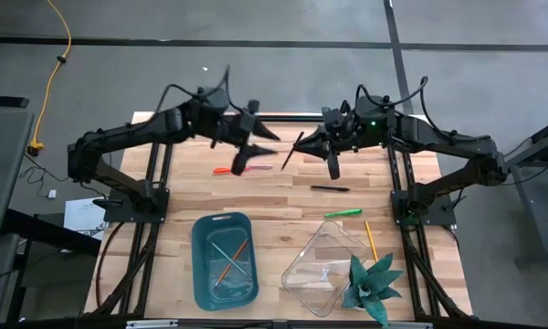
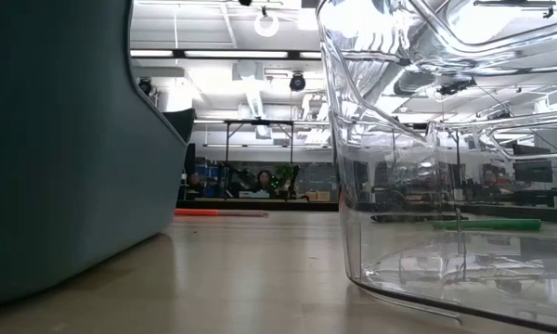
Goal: Sort pens & pencils
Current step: Put the dark blue pencil into the blue bin
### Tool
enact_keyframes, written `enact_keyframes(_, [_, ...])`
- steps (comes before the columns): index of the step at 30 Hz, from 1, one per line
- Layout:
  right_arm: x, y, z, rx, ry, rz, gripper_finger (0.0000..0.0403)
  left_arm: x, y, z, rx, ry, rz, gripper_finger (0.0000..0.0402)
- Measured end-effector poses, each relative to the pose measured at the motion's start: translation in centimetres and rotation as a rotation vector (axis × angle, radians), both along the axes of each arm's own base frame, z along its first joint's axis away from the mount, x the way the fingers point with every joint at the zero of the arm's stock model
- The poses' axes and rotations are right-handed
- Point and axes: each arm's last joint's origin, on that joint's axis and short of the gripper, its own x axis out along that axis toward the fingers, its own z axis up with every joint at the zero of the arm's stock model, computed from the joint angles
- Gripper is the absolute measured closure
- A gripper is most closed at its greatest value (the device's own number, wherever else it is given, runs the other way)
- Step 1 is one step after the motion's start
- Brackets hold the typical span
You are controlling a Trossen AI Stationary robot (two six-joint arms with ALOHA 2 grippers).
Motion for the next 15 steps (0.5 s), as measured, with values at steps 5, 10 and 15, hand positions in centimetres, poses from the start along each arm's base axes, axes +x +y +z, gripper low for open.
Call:
enact_keyframes(5, [-0.6,0.4,-0.4,0.04,0.07,0.003,0.0402,-3.2,1.2,0.9,0.025,0.041,0.083,0.0254])
enact_keyframes(10, [-1.6,2.0,-1.1,0.128,0.192,0.072,0.0402,-5.5,1.6,1.1,0.009,0.102,0.137,0.0273])
enact_keyframes(15, [-2.1,4.4,-2.0,0.193,0.315,0.166,0.0402,-6.1,1.2,0.9,-0.008,0.147,0.144,0.029])
